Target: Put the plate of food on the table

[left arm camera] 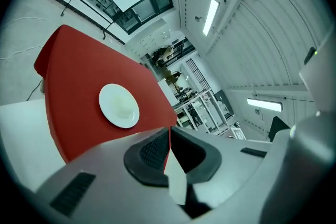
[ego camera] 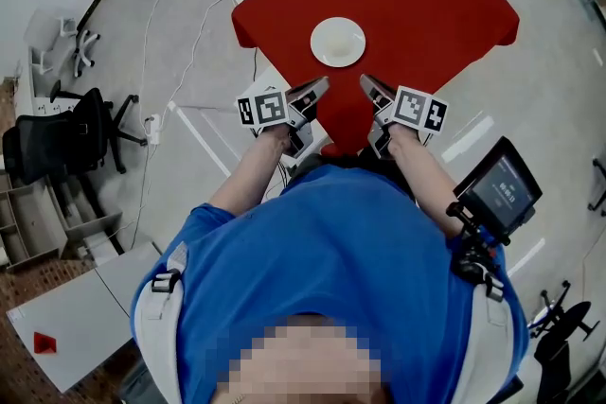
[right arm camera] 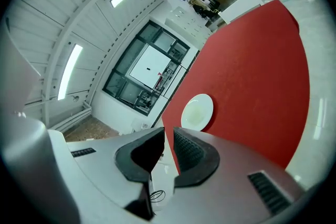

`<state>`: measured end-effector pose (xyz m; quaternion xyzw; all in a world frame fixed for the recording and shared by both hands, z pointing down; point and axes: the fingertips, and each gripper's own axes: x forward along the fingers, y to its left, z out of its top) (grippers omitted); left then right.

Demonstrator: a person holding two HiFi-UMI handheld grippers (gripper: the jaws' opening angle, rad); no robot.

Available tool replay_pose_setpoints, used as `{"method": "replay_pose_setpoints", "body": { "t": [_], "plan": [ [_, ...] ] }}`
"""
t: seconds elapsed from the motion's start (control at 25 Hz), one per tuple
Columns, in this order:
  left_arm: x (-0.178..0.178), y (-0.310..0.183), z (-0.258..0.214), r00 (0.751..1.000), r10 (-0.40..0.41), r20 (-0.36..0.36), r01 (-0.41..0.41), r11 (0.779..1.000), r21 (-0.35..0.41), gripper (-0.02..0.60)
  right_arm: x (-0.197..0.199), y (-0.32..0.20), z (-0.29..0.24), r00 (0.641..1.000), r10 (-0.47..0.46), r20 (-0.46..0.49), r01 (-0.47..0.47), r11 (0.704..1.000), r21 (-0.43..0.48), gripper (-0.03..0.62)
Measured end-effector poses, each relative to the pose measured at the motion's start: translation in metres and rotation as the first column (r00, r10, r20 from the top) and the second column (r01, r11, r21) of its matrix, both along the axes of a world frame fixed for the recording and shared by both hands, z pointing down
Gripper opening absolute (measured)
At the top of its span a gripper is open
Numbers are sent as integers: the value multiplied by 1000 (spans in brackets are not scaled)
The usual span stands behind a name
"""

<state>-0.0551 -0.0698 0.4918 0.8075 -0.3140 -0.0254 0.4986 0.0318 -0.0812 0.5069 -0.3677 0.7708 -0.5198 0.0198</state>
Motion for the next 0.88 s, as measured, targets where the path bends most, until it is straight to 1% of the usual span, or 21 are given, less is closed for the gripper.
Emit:
{"method": "replay_pose_setpoints", "body": {
  "t": [0.12,0.28,0.52,0.88],
  "plan": [
    [0,-3,-3,1000,-1,-3,1,1000,17,8,1,0,-7,1000,14,18,-14,1000,21,23],
    [2,-2,-9,1000,2,-15,-1,999,38,8,2,2,-18,999,23,40,-25,999,48,3],
    [-2,-5,-12,999,-32,-14,33,994,102,8,8,5,-26,998,43,38,-46,995,85,2],
    [0,-4,-19,999,-32,-26,35,991,129,8,13,7,-31,999,43,-11,-41,990,137,2]
  ]
}}
